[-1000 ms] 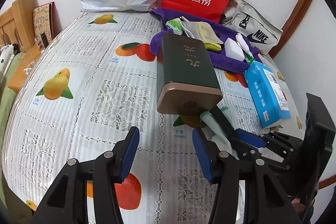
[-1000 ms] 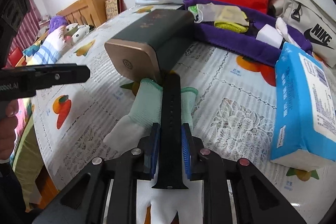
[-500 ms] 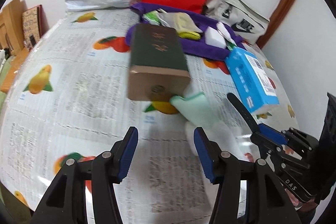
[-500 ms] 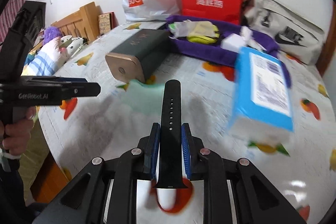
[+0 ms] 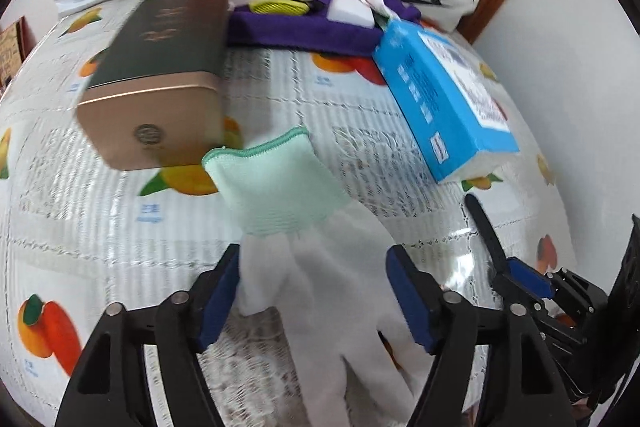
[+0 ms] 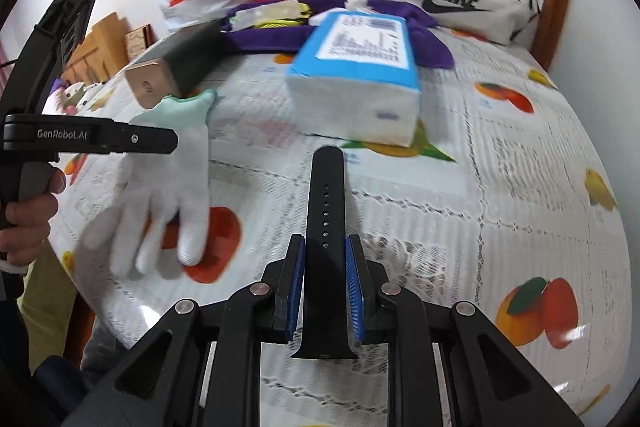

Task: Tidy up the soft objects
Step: 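Grasp the green-cuffed white glove with the left tool while the right tool holds the strap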

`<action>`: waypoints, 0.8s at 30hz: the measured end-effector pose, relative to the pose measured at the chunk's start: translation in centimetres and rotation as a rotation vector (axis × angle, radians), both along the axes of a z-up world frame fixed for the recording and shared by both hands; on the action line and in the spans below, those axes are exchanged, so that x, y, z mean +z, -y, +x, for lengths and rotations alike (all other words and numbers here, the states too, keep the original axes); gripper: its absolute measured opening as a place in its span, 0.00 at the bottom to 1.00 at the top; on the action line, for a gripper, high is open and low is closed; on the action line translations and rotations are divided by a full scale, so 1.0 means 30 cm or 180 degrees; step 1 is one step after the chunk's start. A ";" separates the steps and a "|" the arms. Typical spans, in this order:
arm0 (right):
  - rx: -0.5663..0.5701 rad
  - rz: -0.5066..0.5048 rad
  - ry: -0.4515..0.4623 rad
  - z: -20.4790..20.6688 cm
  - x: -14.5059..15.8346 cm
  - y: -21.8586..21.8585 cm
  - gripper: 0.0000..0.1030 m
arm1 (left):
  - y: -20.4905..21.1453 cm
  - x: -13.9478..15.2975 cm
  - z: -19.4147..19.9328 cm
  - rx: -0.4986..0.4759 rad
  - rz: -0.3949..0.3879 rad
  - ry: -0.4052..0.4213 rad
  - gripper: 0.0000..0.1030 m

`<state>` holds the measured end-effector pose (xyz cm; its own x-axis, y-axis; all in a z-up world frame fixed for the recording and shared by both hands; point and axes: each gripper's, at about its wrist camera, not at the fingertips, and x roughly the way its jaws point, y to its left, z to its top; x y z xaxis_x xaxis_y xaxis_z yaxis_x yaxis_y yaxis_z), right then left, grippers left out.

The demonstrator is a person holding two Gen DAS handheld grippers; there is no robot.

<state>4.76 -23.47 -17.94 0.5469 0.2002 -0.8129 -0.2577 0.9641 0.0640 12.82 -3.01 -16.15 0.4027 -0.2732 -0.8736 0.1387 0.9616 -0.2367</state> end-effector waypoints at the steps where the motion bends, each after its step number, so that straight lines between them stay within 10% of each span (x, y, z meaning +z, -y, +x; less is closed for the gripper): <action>1: -0.0017 0.0003 0.0004 0.001 -0.006 0.000 0.20 | 0.016 -0.001 0.001 -0.0033 0.0061 0.0022 0.75; 15: -0.0069 0.0006 0.0286 0.036 -0.037 -0.040 0.37 | 0.109 -0.043 0.018 -0.0166 0.0688 0.0241 0.93; 17: -0.0132 -0.0044 0.0330 0.037 -0.038 -0.032 0.22 | 0.101 -0.042 0.012 -0.0193 0.0721 0.0286 0.84; 24: -0.0164 -0.0044 0.0280 0.048 -0.027 -0.033 0.20 | 0.077 -0.002 -0.010 -0.0349 0.0604 0.0220 0.24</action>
<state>6.18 -22.49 -18.76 0.6256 0.1589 -0.7638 -0.2117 0.9769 0.0298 12.51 -5.33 -16.19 0.4404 -0.1519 -0.8849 0.2543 0.9663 -0.0393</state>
